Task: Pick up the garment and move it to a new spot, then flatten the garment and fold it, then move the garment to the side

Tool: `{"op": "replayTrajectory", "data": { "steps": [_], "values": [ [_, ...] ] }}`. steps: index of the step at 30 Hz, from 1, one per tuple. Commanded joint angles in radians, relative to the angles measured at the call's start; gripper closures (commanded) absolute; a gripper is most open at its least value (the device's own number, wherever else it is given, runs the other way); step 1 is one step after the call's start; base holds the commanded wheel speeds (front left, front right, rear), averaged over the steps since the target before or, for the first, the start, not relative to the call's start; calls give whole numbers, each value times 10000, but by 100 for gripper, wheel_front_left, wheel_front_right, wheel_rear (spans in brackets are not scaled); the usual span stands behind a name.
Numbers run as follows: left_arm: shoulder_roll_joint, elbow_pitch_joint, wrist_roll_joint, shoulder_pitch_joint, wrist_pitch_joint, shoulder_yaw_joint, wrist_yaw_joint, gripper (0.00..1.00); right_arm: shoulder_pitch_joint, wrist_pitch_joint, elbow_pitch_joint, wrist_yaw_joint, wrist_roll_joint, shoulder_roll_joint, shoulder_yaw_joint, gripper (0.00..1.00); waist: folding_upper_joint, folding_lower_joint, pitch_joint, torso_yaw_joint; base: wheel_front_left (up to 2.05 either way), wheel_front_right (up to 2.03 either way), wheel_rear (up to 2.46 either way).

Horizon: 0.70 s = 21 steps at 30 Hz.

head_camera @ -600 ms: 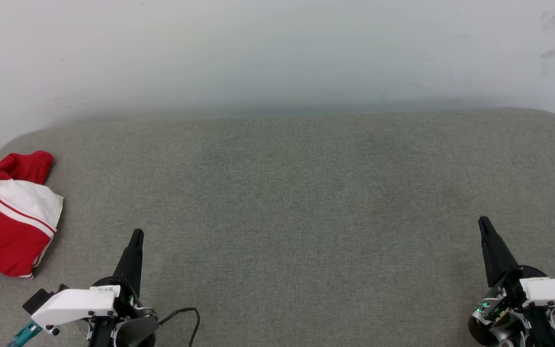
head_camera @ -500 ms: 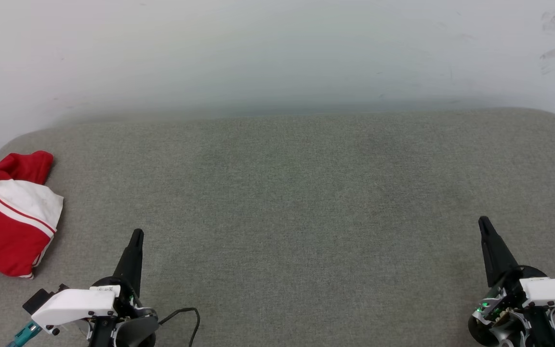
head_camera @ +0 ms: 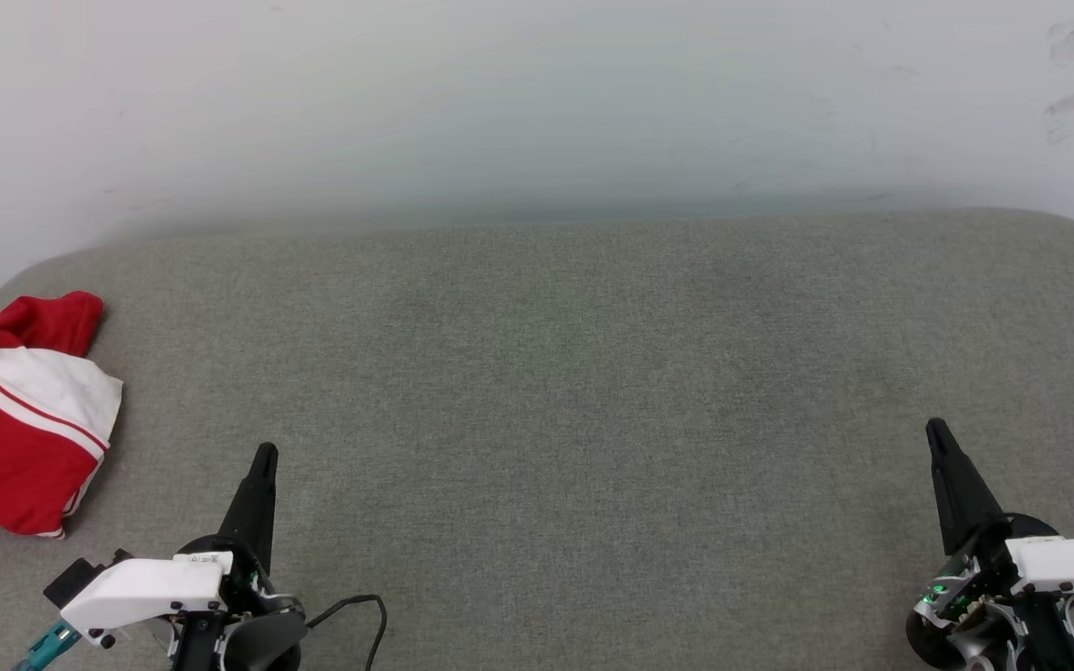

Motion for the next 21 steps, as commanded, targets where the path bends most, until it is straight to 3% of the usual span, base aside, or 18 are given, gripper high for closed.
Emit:
{"op": "replayTrajectory", "data": {
  "steps": [1, 21],
  "values": [
    [-11, 7, 46, -83, 37, 33, -33, 100, -109, 4, 10, 29, -43, -27, -4, 100, 0, 0, 0, 0, 0, 0, 0],
    [-14, 6, 50, -84, 41, 37, -33, 100, -110, 4, 10, 29, -44, -27, -4, 100, 0, 0, 0, 0, 0, 0, 0]
  ]
}}
